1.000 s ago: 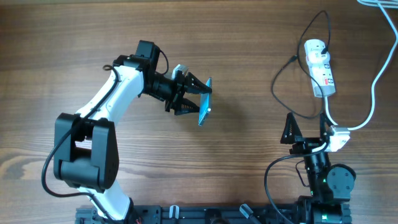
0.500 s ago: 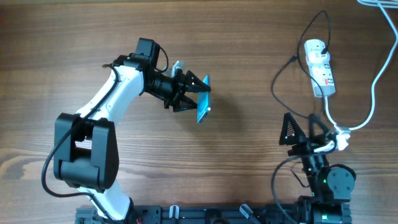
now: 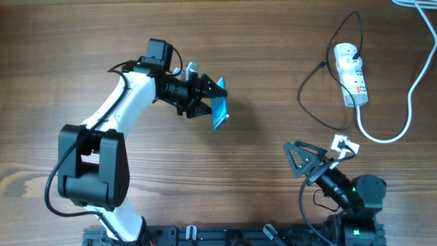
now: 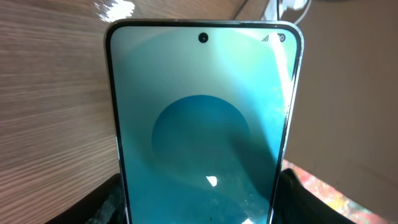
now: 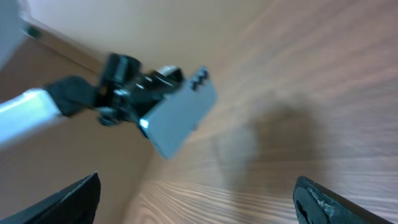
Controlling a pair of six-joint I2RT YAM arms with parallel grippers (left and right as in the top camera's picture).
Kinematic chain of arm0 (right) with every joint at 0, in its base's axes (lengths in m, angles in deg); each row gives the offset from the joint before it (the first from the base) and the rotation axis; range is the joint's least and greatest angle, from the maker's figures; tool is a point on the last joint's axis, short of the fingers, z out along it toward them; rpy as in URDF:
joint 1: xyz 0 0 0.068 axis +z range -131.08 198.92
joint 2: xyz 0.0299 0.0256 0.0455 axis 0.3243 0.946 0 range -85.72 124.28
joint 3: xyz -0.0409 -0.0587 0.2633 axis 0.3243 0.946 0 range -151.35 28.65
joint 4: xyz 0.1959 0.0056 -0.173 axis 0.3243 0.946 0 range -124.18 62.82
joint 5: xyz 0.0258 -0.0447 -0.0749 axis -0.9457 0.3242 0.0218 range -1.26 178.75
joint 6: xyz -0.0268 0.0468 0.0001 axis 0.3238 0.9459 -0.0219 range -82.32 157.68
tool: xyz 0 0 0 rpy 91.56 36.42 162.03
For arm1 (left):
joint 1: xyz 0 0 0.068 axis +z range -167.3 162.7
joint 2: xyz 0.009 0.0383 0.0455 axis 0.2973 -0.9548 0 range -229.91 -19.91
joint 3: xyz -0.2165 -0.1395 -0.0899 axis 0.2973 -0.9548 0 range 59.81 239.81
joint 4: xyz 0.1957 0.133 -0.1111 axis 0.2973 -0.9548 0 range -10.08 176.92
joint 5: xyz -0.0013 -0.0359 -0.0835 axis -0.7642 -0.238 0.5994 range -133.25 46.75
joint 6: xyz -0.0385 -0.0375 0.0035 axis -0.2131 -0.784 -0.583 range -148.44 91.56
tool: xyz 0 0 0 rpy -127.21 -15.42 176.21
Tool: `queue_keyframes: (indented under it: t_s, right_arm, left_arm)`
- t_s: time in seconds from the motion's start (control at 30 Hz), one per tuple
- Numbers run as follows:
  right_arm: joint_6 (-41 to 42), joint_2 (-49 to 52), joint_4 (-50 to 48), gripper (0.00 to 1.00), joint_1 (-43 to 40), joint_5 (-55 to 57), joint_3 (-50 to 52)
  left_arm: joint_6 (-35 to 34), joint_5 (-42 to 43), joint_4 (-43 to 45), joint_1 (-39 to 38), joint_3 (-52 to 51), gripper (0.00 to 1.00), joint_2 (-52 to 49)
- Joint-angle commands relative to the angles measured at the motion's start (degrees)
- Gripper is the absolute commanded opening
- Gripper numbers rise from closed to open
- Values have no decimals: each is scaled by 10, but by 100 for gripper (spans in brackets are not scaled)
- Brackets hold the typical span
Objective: Plug charger to phone and switch on socket
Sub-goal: 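Move the right gripper left toward the phone held by the left gripper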
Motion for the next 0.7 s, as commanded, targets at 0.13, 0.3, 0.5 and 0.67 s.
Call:
queue_keyframes:
  t_s: [0.13,0.3,0.5,0.67]
  right_arm:
    - [-153,151,71,99,0,24,-126]
    - [-195,258,161,99,0,65,-245]
    - [-187,292,165,99,0,85,-274]
    - [-205,309,230,99,0,112,-322]
  left_arm:
    - [-14,5,4,19,15,57,20]
    - [-19,4,10,19,15,57,20]
    - [-51,-4,36,19,15,57,20]
    - [-61,-6,46,19,15,56,20]
